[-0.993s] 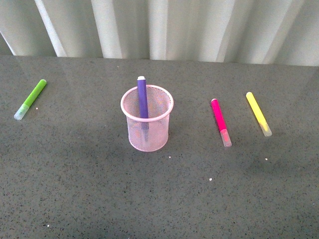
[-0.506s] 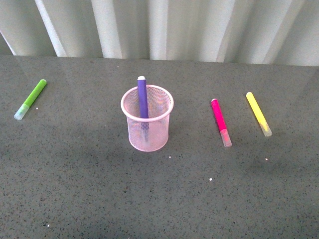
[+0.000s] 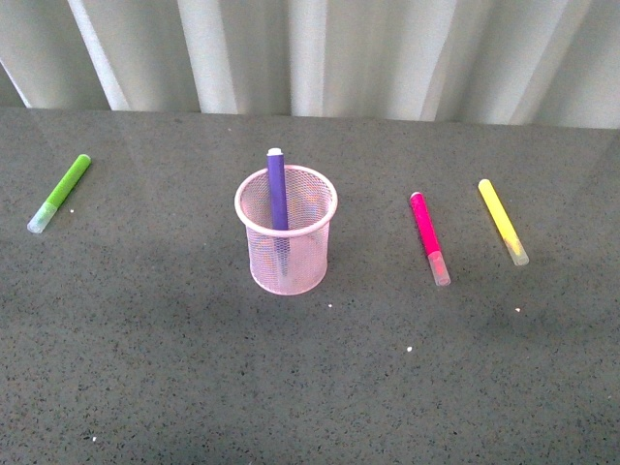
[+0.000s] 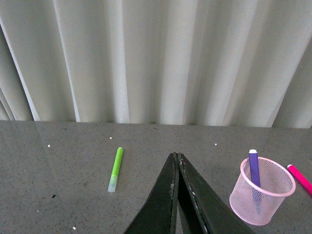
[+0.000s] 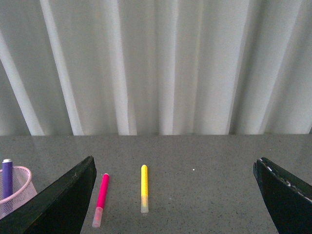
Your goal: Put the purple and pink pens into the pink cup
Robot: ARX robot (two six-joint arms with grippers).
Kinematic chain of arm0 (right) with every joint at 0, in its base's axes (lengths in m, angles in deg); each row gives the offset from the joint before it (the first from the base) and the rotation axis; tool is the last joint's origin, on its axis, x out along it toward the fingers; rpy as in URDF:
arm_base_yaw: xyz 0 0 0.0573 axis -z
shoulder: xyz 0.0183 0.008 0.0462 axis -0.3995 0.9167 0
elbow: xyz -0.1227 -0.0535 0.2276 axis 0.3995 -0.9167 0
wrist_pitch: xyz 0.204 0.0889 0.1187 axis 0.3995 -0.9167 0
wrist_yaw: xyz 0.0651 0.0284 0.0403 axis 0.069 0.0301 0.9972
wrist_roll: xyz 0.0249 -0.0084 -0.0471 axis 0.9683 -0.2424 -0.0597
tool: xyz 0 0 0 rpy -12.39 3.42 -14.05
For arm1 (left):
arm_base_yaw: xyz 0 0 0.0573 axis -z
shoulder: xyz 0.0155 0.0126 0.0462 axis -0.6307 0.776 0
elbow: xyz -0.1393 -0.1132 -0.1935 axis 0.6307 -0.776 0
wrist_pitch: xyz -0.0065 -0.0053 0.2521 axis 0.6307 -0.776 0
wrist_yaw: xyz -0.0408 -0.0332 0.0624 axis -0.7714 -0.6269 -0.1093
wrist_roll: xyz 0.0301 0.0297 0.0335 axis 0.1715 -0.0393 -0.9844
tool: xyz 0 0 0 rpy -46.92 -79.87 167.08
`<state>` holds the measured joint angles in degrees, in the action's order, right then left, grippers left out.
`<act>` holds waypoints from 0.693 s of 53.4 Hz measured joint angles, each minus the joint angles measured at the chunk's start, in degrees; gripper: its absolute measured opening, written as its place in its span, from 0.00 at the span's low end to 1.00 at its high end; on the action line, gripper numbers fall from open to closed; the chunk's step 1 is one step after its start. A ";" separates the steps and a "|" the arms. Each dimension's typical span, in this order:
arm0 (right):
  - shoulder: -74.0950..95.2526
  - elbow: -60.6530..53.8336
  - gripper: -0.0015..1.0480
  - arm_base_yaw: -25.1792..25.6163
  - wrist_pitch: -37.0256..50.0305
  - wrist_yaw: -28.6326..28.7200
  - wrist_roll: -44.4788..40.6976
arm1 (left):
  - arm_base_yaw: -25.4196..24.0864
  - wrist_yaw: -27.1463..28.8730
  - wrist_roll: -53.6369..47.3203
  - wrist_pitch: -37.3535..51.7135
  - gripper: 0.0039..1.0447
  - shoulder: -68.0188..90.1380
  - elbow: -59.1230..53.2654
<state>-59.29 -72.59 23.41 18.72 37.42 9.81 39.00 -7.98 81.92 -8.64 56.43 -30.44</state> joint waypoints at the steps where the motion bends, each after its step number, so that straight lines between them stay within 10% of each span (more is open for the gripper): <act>1: 0.00 0.00 0.93 0.00 0.00 0.00 0.00 | 0.02 0.00 0.00 -1.79 0.03 -1.51 0.02; 22: 0.00 0.00 0.93 0.00 -0.04 0.00 0.00 | 0.02 0.02 -0.02 -9.42 0.03 -9.05 0.02; 37: 0.09 0.00 0.93 0.37 0.26 1.22 0.24 | 0.02 0.02 0.00 -9.46 0.44 -9.05 0.02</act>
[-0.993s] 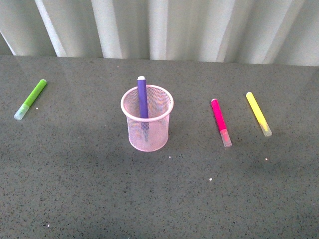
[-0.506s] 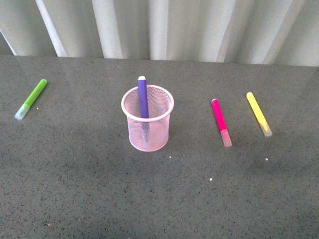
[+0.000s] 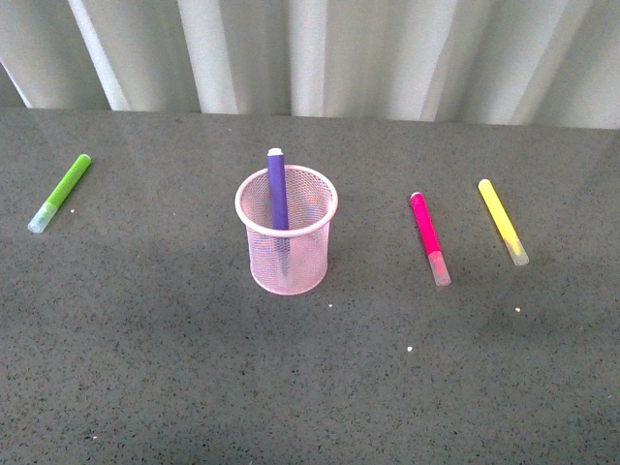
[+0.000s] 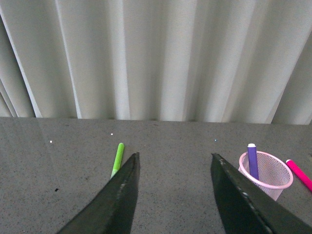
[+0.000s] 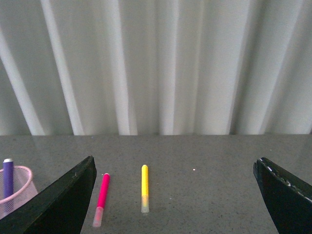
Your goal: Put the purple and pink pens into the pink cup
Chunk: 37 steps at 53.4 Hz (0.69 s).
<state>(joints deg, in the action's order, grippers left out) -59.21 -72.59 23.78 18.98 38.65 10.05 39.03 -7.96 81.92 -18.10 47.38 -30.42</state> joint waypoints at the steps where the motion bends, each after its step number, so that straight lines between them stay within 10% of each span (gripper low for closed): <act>1: 0.61 0.00 0.93 0.94 1.25 3.15 0.42 | 0.00 0.00 0.00 0.00 0.48 0.00 0.00; 9: 14.03 1.25 0.93 8.02 19.47 19.10 3.26 | 0.00 -0.09 -0.02 0.00 0.70 0.00 0.00; 20: 47.30 15.54 0.93 9.05 47.32 13.55 6.67 | 0.00 -0.04 -0.13 0.00 0.95 0.00 0.00; 37: 91.19 49.62 0.93 3.67 29.64 -1.09 8.04 | 0.00 -0.02 -0.13 0.00 0.94 0.00 0.00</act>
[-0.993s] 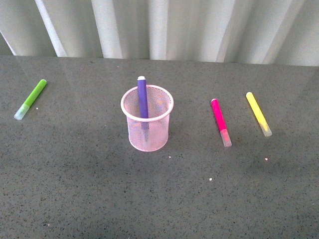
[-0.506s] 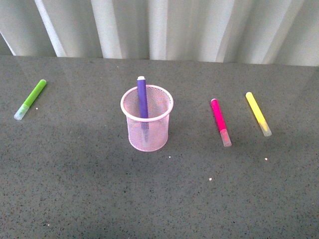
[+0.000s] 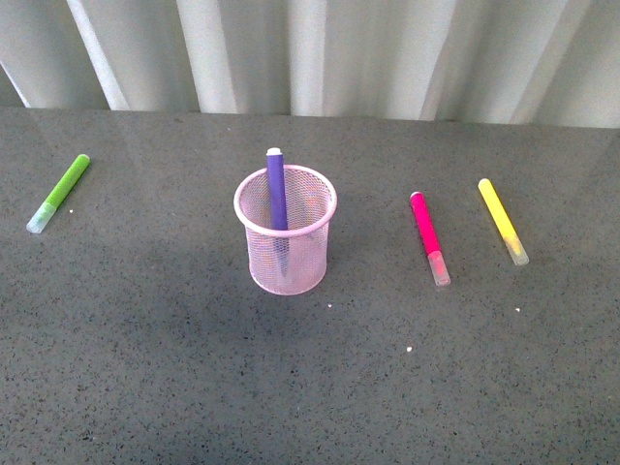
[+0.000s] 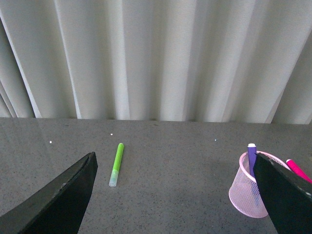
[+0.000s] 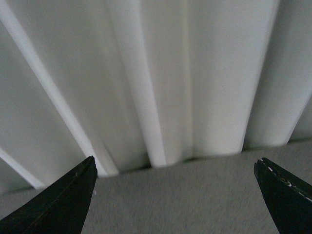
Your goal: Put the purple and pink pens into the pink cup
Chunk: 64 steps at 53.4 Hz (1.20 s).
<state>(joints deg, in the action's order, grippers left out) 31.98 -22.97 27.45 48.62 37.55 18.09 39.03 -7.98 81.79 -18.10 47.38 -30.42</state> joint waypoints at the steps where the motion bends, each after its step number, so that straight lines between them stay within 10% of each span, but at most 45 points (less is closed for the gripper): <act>1: 2.56 2.12 0.93 -0.57 -2.36 -0.11 0.15 | 0.00 0.00 -0.02 0.00 0.94 0.00 0.00; 24: 25.92 14.23 0.93 -15.61 -27.30 8.81 2.49 | 0.00 0.00 -0.02 0.00 0.94 0.00 0.00; 64: 43.12 27.21 0.93 -16.28 -29.29 5.14 5.01 | 0.00 0.00 -0.02 0.00 0.94 0.00 0.00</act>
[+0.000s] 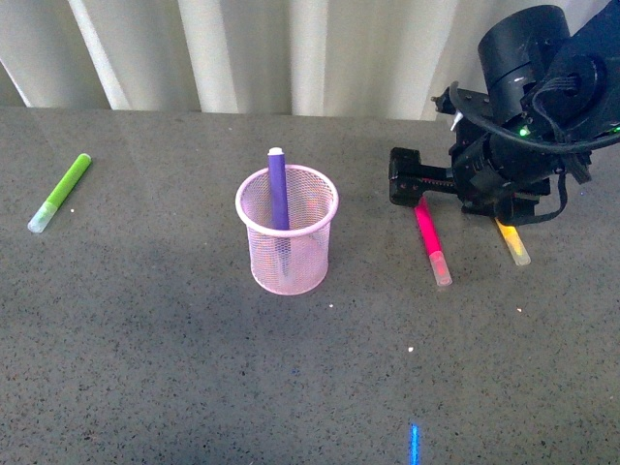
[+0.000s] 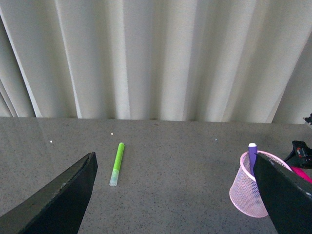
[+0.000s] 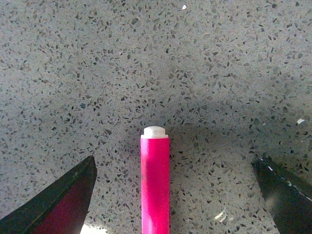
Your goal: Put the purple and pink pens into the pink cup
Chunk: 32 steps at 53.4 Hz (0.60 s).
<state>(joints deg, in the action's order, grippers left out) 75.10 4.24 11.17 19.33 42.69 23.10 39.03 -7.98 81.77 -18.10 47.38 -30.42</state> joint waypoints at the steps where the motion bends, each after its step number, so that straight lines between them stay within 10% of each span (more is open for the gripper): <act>1: 0.04 0.07 0.93 -0.07 0.00 -0.11 0.00 | 0.00 0.00 0.00 0.00 0.94 0.00 0.00; 26: 0.68 -0.52 0.93 -1.81 2.95 0.50 0.94 | 0.00 0.00 0.00 0.00 0.94 0.00 0.00; 32: 0.81 -0.63 0.73 -1.51 3.23 -0.33 1.09 | 0.00 0.00 0.00 0.00 0.94 0.00 0.00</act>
<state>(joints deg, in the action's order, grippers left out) 75.91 3.60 9.66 22.56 42.36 24.19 39.03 -7.98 81.77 -18.10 47.38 -30.42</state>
